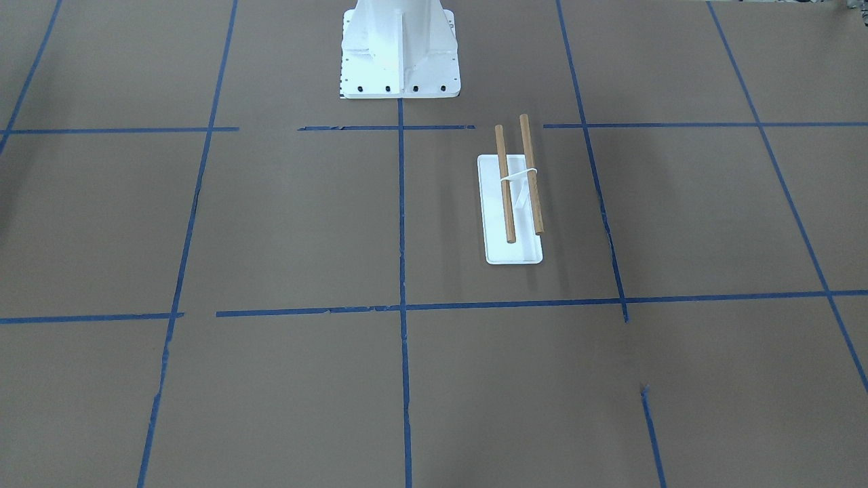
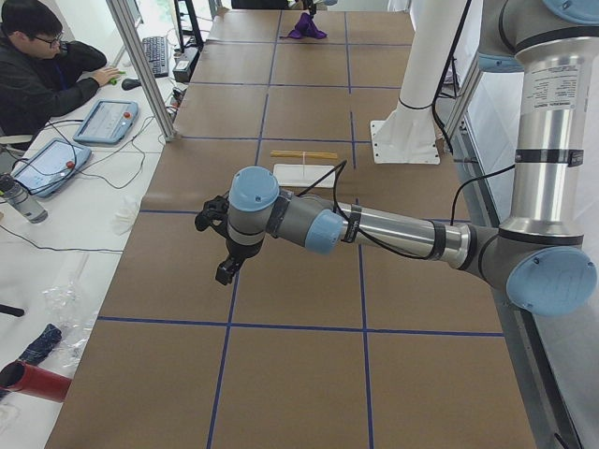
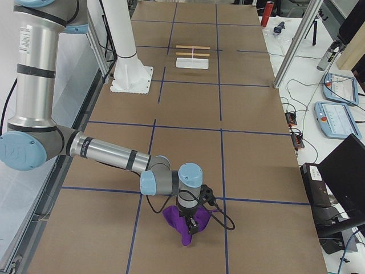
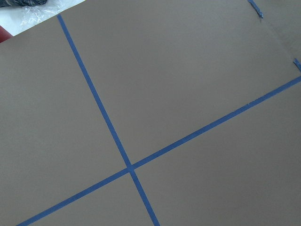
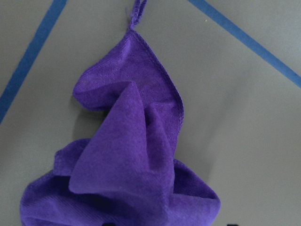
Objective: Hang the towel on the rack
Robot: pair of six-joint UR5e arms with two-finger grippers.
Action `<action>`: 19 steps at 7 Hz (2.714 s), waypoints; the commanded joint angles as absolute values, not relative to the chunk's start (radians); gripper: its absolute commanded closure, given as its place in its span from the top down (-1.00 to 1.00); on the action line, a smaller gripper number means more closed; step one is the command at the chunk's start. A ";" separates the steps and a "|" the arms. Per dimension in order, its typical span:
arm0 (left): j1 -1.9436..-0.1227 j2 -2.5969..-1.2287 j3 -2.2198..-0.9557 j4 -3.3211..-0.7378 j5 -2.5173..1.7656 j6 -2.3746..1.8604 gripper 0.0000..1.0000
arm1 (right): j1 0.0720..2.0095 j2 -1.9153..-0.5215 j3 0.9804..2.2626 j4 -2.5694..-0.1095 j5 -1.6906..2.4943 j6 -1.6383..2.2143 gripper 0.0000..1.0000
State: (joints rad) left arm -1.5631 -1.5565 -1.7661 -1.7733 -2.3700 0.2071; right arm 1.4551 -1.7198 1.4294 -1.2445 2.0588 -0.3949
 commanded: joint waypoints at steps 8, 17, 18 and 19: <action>-1.562 -1.575 -1.772 -1.773 -2.372 0.206 1.00 | 1.436 -1.559 1.633 -1.538 2.100 -0.397 -1.00; -1.186 -1.966 -1.844 -1.907 -2.370 -0.985 1.00 | 1.102 -1.180 1.923 -1.700 2.207 0.311 -1.00; -1.101 -2.021 -1.839 -1.907 -2.367 -1.187 1.00 | 1.062 -1.166 1.955 -1.700 2.204 0.343 -1.00; -1.012 -2.087 -1.824 -1.907 -2.361 -1.373 1.00 | 1.017 -1.164 2.000 -1.669 2.195 0.331 -1.00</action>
State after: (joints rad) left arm -1.1140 -2.0103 -1.8366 -1.9067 -2.3671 -1.1428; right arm 1.0705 -1.1738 1.9495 -1.6927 2.2033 0.3236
